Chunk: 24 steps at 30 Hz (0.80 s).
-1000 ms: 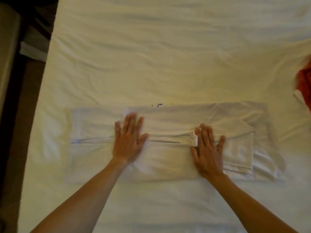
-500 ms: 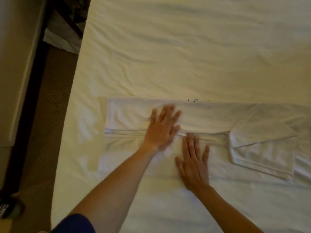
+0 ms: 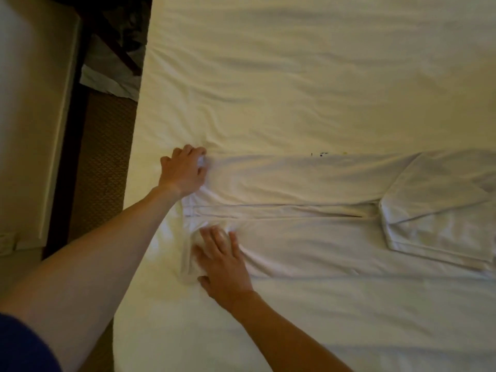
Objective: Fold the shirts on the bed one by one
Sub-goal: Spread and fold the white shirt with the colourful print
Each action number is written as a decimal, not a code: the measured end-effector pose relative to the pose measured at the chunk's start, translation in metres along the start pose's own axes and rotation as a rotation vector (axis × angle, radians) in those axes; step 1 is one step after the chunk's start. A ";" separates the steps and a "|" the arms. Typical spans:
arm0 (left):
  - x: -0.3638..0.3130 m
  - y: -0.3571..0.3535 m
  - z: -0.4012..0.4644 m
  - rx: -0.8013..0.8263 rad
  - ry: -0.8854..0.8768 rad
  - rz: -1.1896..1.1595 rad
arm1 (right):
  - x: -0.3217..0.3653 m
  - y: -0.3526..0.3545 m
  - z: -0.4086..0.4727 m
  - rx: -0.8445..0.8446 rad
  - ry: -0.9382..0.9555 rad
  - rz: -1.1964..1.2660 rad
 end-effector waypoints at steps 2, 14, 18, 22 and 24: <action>0.003 0.007 0.004 0.065 0.087 0.016 | -0.001 0.011 0.004 -0.103 -0.042 0.009; -0.206 0.062 0.046 0.193 0.049 -0.482 | -0.170 0.081 -0.122 -0.727 -1.098 1.724; -0.253 0.036 0.058 0.236 -0.067 -0.247 | -0.212 0.081 -0.155 -0.654 -1.208 1.611; -0.255 0.009 0.062 0.300 -0.301 -0.083 | -0.230 0.087 -0.158 -0.561 -1.215 1.363; -0.253 0.005 0.062 0.240 -0.309 -0.068 | -0.236 0.091 -0.157 -0.572 -1.216 1.332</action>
Point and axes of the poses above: each hand's wrist, its own z-axis towards the middle knuckle, its own y-axis out of the back of the hand, x = y × z, the point moved 7 cm from there along z, towards the middle knuckle, and after that the axes turned 8 degrees about -y, right-handed, at the moved point
